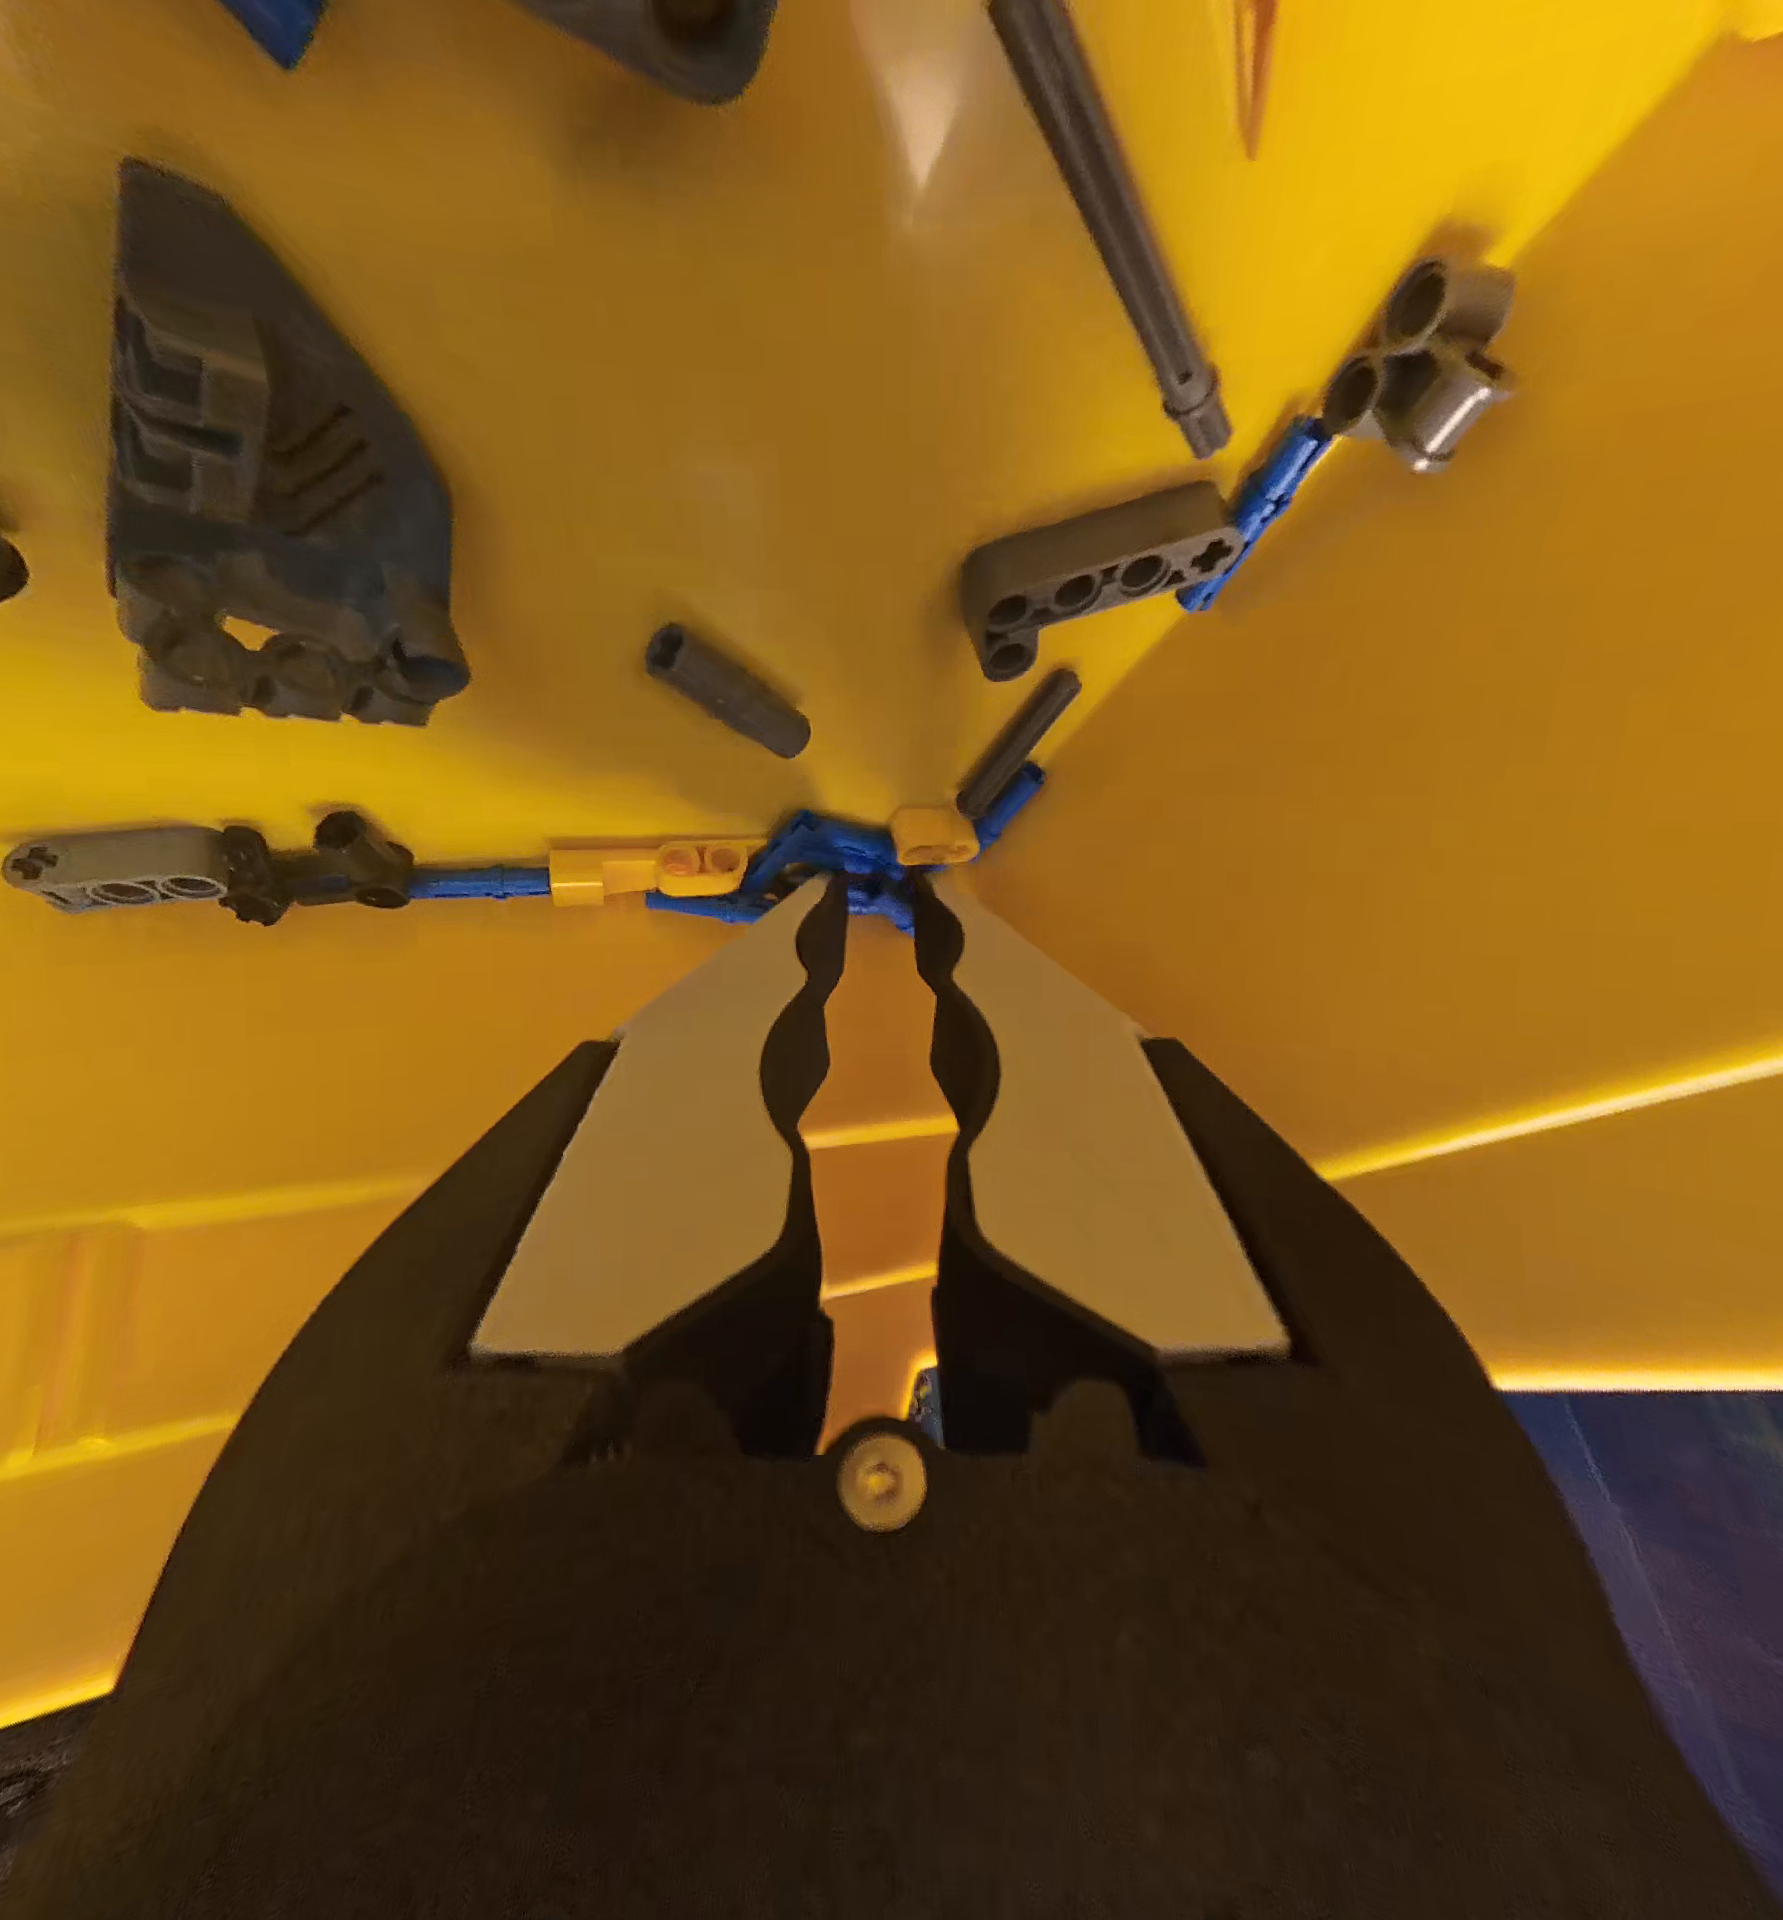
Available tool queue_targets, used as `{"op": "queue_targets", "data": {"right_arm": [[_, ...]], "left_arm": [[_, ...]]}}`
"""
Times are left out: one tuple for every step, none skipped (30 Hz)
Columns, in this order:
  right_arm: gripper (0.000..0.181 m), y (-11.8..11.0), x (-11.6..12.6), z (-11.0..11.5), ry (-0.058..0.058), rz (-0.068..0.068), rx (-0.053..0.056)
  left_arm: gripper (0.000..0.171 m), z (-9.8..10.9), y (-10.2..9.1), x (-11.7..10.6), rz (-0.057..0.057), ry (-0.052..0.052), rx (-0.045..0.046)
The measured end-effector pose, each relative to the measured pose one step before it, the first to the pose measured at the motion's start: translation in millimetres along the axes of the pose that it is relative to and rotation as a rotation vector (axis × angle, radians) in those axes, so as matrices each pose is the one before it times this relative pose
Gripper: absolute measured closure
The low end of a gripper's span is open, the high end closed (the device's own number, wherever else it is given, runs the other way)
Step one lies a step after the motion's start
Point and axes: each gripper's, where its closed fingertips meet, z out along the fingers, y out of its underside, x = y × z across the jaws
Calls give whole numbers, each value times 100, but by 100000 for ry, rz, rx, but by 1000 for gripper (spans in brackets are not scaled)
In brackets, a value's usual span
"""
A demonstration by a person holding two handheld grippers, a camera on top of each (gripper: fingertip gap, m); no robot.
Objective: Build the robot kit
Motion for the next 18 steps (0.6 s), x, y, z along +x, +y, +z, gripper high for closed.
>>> {"op": "queue_targets", "data": {"right_arm": [[169, -496, -342, 18, -1909, 1680, 3177], [172, 63, -172, 27, -1011, 875, -48], [172, -82, 0, -69, 167, 211, 1740], [171, -209, -130, -182, -859, 972, 3211], [169, -628, -196, -440, -1922, 2799, 6480], [166, -1051, -185, -685, -2217, 4208, 9258], [167, -1028, -19, -803, -1053, 3887, 8790], [166, -590, 158, -782, 676, 1992, 5778], [166, -387, 183, -732, 922, 1297, 4642], [166, -226, 112, -683, 348, 2016, 3768], [166, 2, 154, -622, 618, 1754, 2338], [166, 163, 199, -540, 1420, 726, 1234], [166, 217, 136, -480, 1360, 361, 826], [165, 146, 68, -415, 1056, 631, 1125], [165, 17, 37, -386, 886, 1018, 1870], [165, -8, 11, -361, 819, 1029, 1803], [165, 8, 28, -328, 1155, 482, 1441], [165, 10, -2, -290, 1060, 157, 1332]], "left_arm": [[107, 31, 40, 9, -121, 167, -262], [107, 47, 38, 9, -25, 145, -319], [107, 32, 46, 17, 63, 34, -274], [107, 18, 34, -4, 56, -55, -183], [107, -1, 1, -20, -9, -78, -12], [107, -7, -9, -18, -110, -45, 56], [107, 0, -7, -27, -186, -76, 22], [107, 15, 10, -35, -193, -46, -51], [107, 20, 25, -8, -148, 28, -143], [107, 19, 16, 0, -33, 64, -145], [107, 4, 16, 20, 100, 53, -104], [107, 10, 5, 16, 181, -7, -18], [107, -7, -10, 14, 159, -43, 36], [107, 3, -3, 6, 74, 11, 29], [107, -6, -16, 15, 21, 37, 62], [107, -13, -12, 3, 16, 21, 99], [107, -12, -26, 4, 33, 28, 129], [107, -20, -15, 7, 76, 8, 133]]}}
